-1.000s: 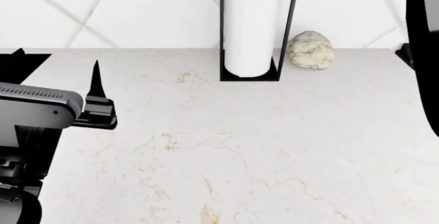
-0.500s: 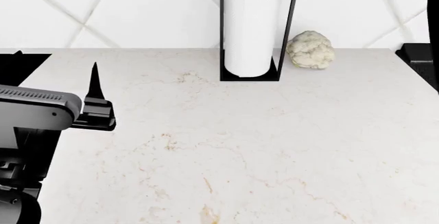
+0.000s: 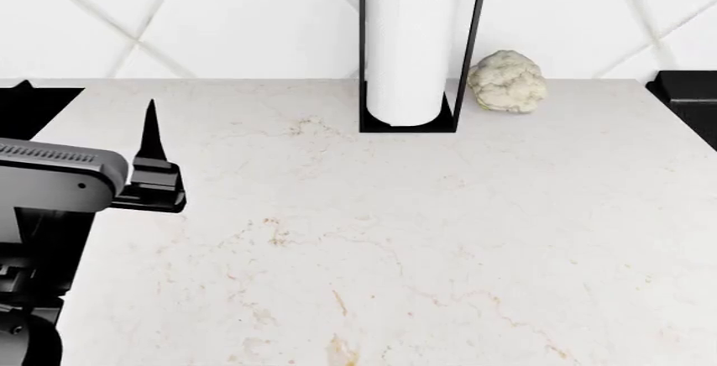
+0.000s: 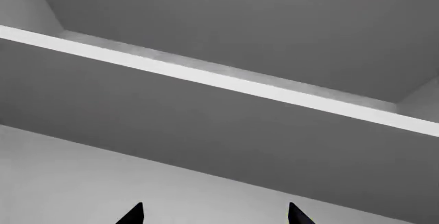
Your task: A wet mug is on the counter and needs to be dried. Pick it up and place it upside down in the open cabinet.
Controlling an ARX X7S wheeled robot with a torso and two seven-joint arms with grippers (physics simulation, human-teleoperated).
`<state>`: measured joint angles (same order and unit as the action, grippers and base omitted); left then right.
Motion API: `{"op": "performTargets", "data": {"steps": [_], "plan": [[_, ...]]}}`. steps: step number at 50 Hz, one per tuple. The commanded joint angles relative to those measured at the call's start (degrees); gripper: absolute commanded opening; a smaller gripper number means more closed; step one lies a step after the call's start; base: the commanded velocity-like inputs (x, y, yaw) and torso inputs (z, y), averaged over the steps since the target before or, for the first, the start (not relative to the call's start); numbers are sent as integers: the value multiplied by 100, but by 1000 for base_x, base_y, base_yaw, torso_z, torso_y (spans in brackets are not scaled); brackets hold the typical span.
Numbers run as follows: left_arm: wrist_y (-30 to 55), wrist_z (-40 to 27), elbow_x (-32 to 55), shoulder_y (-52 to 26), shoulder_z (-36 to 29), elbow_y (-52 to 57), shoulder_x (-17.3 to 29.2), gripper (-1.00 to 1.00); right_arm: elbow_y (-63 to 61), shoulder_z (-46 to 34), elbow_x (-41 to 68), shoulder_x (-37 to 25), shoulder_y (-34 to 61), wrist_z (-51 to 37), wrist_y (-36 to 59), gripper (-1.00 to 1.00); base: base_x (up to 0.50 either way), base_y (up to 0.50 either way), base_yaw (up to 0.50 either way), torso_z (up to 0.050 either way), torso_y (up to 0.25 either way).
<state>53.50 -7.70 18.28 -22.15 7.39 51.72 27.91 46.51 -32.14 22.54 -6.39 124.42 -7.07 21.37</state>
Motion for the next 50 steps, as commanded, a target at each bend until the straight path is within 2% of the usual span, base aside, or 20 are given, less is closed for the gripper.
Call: {"op": "performTargets", "data": {"steps": [1, 10, 25, 50], "plan": [[2, -10, 37, 12, 33, 34, 23, 100, -730, 28, 149, -112, 31, -77, 382, 100, 0, 0, 0, 0, 0], [-91, -6, 36, 80, 53, -9, 37, 100, -1228, 97, 330, -175, -18, -116, 665, 100, 0, 0, 0, 0, 0], [-97, -28, 76, 123, 89, 9, 53, 100, -2363, 825, 1458, -206, -268, -162, 1444, 100, 0, 0, 0, 0, 0], [-98, -80, 89, 54, 4, -49, 97, 100, -3611, 1045, 2224, -235, -575, -561, 2185, 100, 0, 0, 0, 0, 0]]}}
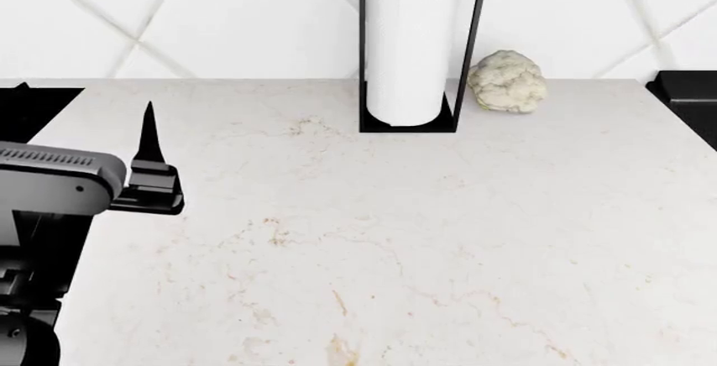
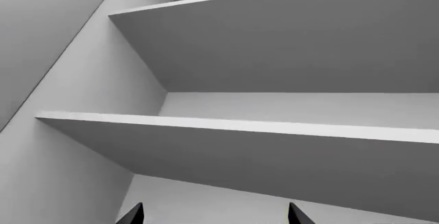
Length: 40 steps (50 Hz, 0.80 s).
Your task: A wet mug is on the counter and needs to be dried. Pick it up and place it upside down in the open cabinet.
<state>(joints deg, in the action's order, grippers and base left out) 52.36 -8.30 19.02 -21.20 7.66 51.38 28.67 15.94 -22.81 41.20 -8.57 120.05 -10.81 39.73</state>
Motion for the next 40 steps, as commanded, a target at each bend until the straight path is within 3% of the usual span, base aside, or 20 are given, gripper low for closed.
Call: {"op": "performTargets", "data": {"steps": [1, 40], "plan": [[18, -22, 20, -41, -18, -14, 21, 100, -588, 119, 380, -20, -145, -206, 373, 100, 0, 0, 0, 0, 0], [-101, -76, 37, 48, -40, -75, 78, 100, -2318, 580, 1720, -61, -700, -1213, 1376, 100, 0, 0, 0, 0, 0]]}}
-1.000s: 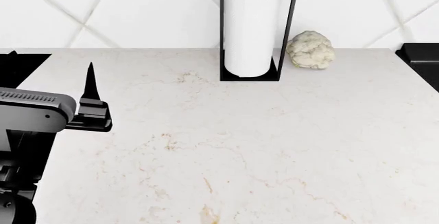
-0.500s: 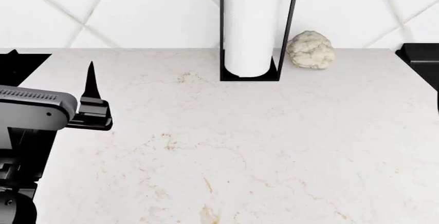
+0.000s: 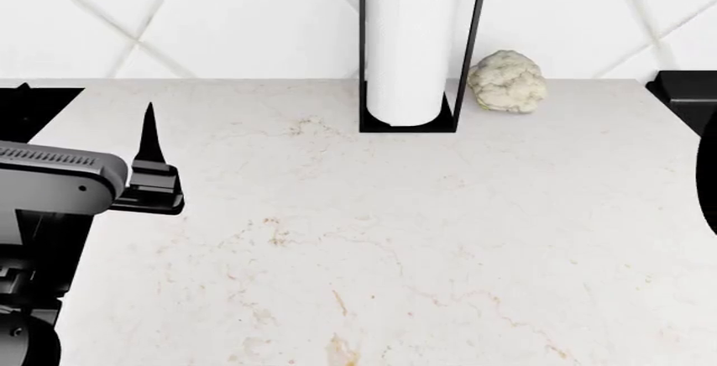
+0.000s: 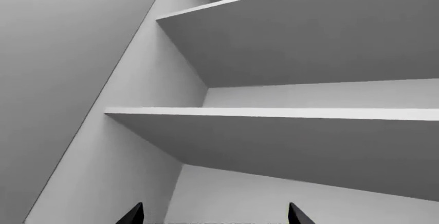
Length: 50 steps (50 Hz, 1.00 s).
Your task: A wet mug is on the counter and needs to be dried. Pick it up and place it upside down in the open cabinet.
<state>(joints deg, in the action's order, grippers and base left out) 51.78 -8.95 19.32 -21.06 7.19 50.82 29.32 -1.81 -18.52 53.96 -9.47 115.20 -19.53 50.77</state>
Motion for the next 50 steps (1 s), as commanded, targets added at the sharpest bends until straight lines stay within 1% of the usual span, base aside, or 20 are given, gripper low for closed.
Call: {"op": "performTargets", "data": {"steps": [1, 8, 28, 42, 50], "plan": [[-50, -10, 8, 42, 10, -20, 14, 100, -601, 161, 491, 33, -231, -377, 301, 100, 0, 0, 0, 0, 0], [-91, -16, 18, 79, 23, -32, 10, 100, -892, 204, 718, 4, -357, -580, 446, 100, 0, 0, 0, 0, 0], [-125, -22, 74, 91, 68, -34, 40, 100, -1907, 260, 1284, -257, -1323, -1104, 673, 100, 0, 0, 0, 0, 0], [-62, -50, 99, 34, 35, -10, 87, 100, -2286, 444, 1908, -284, -1622, -1530, 821, 100, 0, 0, 0, 0, 0], [-108, -62, 94, 57, 16, -39, 85, 100, -2509, 452, 2016, -361, -1880, -1663, 809, 100, 0, 0, 0, 0, 0]]}}
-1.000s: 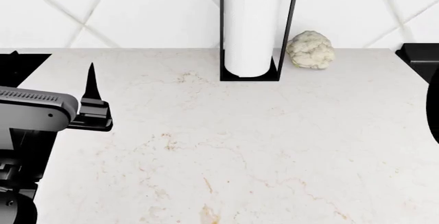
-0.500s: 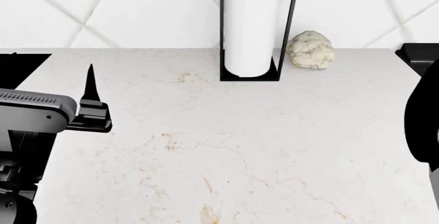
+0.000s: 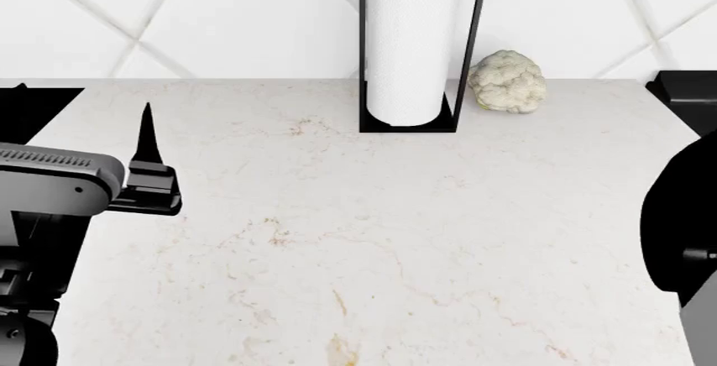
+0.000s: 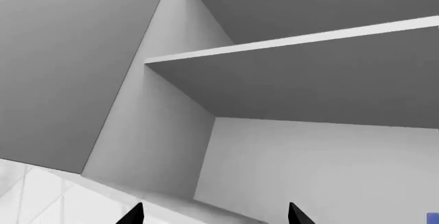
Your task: A wet mug is on the counter and needs to be dried. Pick it up and place it upside down in the open cabinet.
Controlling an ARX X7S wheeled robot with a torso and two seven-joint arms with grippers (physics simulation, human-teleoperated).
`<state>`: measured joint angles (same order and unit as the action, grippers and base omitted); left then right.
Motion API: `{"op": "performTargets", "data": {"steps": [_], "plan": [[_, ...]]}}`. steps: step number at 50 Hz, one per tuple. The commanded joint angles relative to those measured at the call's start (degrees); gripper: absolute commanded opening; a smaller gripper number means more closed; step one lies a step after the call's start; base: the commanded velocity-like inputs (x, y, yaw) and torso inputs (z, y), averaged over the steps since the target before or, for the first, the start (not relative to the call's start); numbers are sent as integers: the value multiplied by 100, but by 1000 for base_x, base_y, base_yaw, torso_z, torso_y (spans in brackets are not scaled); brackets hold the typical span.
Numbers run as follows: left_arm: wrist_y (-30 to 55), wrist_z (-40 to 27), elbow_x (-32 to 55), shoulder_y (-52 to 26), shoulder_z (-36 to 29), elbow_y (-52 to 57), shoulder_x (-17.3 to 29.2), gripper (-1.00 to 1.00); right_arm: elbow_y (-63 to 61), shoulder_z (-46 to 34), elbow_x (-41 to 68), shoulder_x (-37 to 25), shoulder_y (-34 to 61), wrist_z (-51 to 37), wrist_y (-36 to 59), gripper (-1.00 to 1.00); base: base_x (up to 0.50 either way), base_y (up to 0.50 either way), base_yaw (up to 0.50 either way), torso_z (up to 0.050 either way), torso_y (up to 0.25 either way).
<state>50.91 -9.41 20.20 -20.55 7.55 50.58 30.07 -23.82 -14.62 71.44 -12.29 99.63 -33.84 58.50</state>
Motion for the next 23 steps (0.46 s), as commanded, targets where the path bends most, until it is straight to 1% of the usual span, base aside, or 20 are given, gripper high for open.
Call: {"op": "performTargets", "data": {"steps": [1, 8, 23], "plan": [[-25, -18, 6, 6, -22, -18, 12, 100, -336, 67, 278, -95, -363, -250, 31, 100, 0, 0, 0, 0, 0], [-69, -31, -14, 7, -65, -67, 14, 100, -561, 118, 416, -197, -681, -398, 12, 100, 0, 0, 0, 0, 0], [-149, -57, -55, 24, -134, -148, 34, 100, -845, 173, 830, -253, -1020, -681, 1, 100, 0, 0, 0, 0, 0]]}}
